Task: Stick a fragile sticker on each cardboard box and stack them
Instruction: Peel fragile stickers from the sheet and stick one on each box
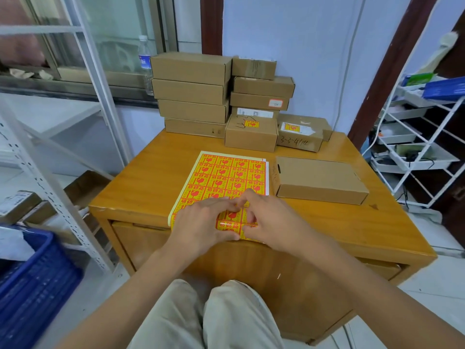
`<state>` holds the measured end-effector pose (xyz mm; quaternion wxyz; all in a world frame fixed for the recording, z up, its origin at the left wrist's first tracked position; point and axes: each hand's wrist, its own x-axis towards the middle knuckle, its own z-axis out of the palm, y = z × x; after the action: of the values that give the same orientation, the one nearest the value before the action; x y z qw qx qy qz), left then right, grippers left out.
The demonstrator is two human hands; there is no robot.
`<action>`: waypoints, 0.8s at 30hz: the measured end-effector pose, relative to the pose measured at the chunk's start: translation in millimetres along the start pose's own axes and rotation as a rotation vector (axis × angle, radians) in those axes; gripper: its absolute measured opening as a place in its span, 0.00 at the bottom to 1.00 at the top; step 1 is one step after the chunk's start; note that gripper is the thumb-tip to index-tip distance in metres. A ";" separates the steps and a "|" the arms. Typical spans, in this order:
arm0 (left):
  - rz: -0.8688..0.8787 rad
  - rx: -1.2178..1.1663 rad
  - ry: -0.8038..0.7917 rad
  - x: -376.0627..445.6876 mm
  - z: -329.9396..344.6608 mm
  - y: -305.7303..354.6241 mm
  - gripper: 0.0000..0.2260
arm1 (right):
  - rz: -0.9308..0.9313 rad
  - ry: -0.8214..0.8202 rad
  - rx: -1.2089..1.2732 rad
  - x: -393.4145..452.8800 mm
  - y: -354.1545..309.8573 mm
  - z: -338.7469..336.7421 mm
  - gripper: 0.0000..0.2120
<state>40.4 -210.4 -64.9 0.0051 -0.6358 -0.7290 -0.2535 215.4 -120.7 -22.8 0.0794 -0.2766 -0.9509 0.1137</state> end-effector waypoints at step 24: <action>0.154 -0.129 0.176 -3.7 13.7 -8.2 0.14 | -0.072 0.431 -0.172 -27.7 4.3 32.0 0.03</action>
<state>37.8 -209.2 -81.0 0.0475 -0.6642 -0.6568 -0.3537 233.8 -137.7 -57.1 0.2606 -0.2662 -0.9275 -0.0325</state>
